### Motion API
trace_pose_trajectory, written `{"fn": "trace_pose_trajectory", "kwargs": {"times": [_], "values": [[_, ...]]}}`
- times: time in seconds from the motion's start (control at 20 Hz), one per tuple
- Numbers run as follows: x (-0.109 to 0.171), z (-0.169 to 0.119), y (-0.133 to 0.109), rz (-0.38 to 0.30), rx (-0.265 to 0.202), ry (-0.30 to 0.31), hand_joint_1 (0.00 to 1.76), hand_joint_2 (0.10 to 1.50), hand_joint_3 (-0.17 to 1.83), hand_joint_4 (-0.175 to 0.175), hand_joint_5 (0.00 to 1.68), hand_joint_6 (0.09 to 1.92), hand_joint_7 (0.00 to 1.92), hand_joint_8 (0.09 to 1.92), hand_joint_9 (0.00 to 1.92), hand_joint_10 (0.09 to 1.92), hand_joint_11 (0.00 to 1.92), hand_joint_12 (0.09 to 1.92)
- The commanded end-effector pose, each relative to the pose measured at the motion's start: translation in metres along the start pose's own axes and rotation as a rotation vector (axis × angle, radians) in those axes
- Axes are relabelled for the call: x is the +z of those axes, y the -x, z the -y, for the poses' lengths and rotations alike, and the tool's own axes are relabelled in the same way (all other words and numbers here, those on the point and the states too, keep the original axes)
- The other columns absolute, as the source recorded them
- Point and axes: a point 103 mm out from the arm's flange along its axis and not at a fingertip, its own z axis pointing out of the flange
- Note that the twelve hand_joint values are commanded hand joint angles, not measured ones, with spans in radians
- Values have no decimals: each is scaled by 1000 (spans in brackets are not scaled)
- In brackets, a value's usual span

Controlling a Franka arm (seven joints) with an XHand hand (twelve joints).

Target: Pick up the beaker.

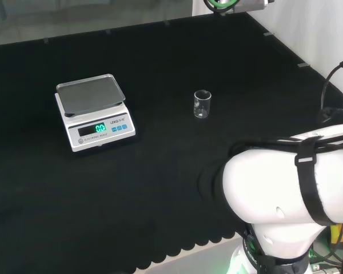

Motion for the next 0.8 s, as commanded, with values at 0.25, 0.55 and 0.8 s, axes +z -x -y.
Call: {"fn": "trace_pose_trajectory", "kwargs": {"times": [0.25, 0.55, 0.8], "values": [[2, -1, -3, 76, -7, 14, 224, 992, -14, -1, 12, 87, 0, 271, 0, 162, 0, 1304], [35, -18, -66, 100, -30, -4, 228, 990, -15, -2, 12, 87, 0, 266, 0, 156, 0, 1303], [56, -37, -52, -22, -61, -24, 259, 973, -22, -3, 12, 87, 0, 262, 0, 156, 0, 1309]]}}
